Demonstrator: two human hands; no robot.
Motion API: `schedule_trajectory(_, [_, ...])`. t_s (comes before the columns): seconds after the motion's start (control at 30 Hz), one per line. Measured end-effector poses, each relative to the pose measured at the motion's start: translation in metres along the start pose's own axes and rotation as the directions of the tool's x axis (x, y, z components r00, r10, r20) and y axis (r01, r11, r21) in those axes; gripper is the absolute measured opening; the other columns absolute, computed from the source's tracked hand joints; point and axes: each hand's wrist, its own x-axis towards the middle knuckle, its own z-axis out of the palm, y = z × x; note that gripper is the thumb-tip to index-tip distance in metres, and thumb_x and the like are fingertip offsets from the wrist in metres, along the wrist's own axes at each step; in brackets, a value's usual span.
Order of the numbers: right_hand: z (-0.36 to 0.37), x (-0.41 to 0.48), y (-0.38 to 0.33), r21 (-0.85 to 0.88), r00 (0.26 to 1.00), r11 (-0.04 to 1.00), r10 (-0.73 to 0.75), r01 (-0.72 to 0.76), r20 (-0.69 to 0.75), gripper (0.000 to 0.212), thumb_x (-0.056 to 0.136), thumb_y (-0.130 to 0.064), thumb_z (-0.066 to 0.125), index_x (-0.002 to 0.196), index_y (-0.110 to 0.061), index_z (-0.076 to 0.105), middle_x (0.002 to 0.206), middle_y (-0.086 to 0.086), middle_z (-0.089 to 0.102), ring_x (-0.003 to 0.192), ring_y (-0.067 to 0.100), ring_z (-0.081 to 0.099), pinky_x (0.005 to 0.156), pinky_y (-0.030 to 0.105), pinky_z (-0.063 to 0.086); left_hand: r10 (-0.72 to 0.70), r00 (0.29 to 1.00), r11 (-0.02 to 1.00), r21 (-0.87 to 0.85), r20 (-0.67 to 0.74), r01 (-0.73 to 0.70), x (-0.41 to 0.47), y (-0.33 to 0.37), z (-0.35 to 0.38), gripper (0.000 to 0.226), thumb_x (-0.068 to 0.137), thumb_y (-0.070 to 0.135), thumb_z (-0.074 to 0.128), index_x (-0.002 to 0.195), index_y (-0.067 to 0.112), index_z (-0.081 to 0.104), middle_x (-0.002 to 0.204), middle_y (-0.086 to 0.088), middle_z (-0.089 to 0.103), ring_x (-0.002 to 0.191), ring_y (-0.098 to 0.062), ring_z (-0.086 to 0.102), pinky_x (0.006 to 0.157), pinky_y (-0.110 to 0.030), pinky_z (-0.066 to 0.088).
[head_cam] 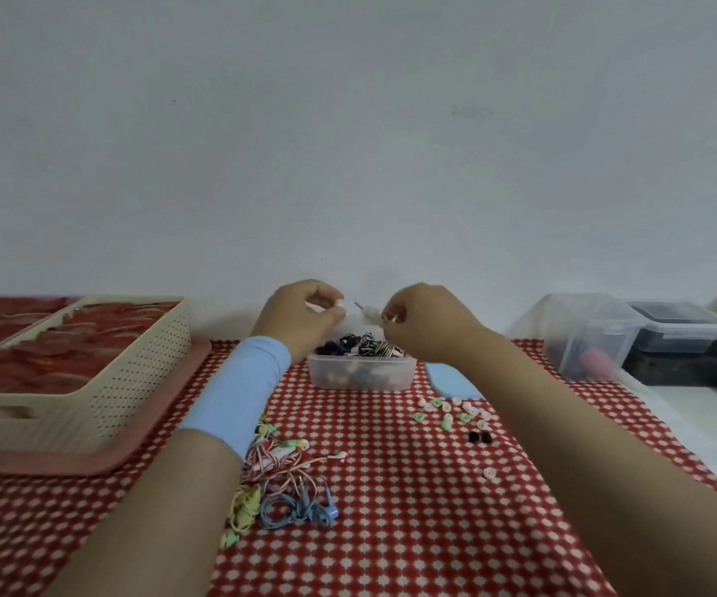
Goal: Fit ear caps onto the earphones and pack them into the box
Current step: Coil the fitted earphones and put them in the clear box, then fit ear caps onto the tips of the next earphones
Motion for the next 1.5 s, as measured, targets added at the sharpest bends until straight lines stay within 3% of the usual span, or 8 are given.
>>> schedule_trajectory(0.13, [0.009,0.043,-0.005,-0.089,0.997,0.994,-0.063,0.066,0.043,0.020,0.095,-0.019,0.059,0.106,-0.022,0.076,0.095,-0.003,0.069,0.074,0.015,0.061,0.060,0.025,0.044,-0.093,0.994,0.975,0.209,0.054,0.080,0.021,-0.017,-0.004,0.009,0.089,0.028,0.065,0.097,0.028,0.068,0.093,0.014,0.064,0.088,-0.005,0.059,0.071,-0.022,0.041])
schedule_trajectory(0.33, [0.051,0.075,-0.006,-0.149,0.982,0.980,-0.108,0.132,0.158,0.024,0.098,-0.020,0.060,0.118,-0.021,0.074,0.121,0.001,0.071,0.104,0.019,0.065,0.087,0.030,0.052,-0.150,0.972,0.928,0.366,0.182,0.075,0.030,-0.047,0.005,0.006,0.087,0.027,0.067,0.084,0.029,0.062,0.090,0.011,0.063,0.084,-0.007,0.058,0.066,-0.020,0.039])
schedule_trajectory(0.77, [0.061,0.065,-0.003,-0.112,0.939,0.972,-0.164,0.206,0.301,0.027,0.101,-0.017,0.057,0.120,-0.023,0.075,0.122,-0.003,0.073,0.112,0.017,0.064,0.097,0.029,0.049,-0.031,0.944,0.856,0.497,0.328,-0.145,0.030,-0.056,0.000,0.031,0.096,0.034,0.057,0.124,0.025,0.065,0.128,0.003,0.053,0.115,-0.016,0.054,0.101,-0.033,0.044])
schedule_trajectory(0.87, [0.053,0.058,-0.005,-0.078,0.965,0.977,-0.183,0.200,0.188,0.031,0.103,-0.015,0.053,0.127,-0.021,0.070,0.134,-0.003,0.067,0.122,0.017,0.059,0.103,0.028,0.045,-0.002,0.961,0.888,0.443,0.278,-0.126,0.019,-0.051,-0.010,0.029,0.096,0.033,0.057,0.124,0.027,0.062,0.127,0.005,0.050,0.113,-0.014,0.054,0.100,-0.032,0.044])
schedule_trajectory(0.97, [0.043,0.042,-0.021,-0.045,0.963,0.965,-0.256,0.260,0.080,0.029,0.099,-0.012,0.054,0.115,-0.023,0.075,0.125,-0.005,0.070,0.106,0.012,0.061,0.094,0.023,0.046,0.004,0.972,0.891,0.440,0.236,-0.111,0.004,-0.042,-0.026,0.016,0.095,0.029,0.057,0.109,0.028,0.066,0.114,0.006,0.055,0.102,-0.011,0.057,0.087,-0.025,0.044])
schedule_trajectory(1.17, [0.049,-0.005,-0.064,0.032,0.817,0.932,-0.332,0.361,0.471,0.022,0.090,-0.021,0.068,0.107,-0.028,0.080,0.112,-0.009,0.077,0.104,0.010,0.068,0.098,0.032,0.052,-0.181,0.914,0.830,0.555,0.364,-0.056,-0.040,-0.029,-0.050,0.009,0.094,0.025,0.058,0.099,0.027,0.065,0.102,0.007,0.061,0.090,-0.011,0.054,0.079,-0.023,0.036])
schedule_trajectory(1.37, [0.073,-0.029,-0.077,0.151,0.753,0.935,-0.349,0.322,0.557,0.034,0.087,-0.037,0.078,0.119,-0.025,0.076,0.115,-0.006,0.076,0.101,0.011,0.068,0.095,0.031,0.052,-0.259,0.863,0.854,0.521,0.434,-0.005,-0.074,-0.038,-0.066,0.003,0.086,0.030,0.068,0.087,0.029,0.071,0.089,0.015,0.066,0.085,-0.006,0.061,0.072,-0.021,0.044])
schedule_trajectory(1.5, [0.083,-0.032,-0.073,0.148,0.798,0.945,-0.324,0.290,0.508,0.028,0.088,-0.035,0.077,0.114,-0.025,0.077,0.109,-0.006,0.077,0.095,0.008,0.068,0.094,0.032,0.055,-0.329,0.817,0.860,0.508,0.474,0.051,-0.086,-0.045,-0.075,0.030,0.075,0.046,0.078,0.103,0.036,0.073,0.097,0.020,0.067,0.093,-0.005,0.063,0.085,-0.023,0.049])
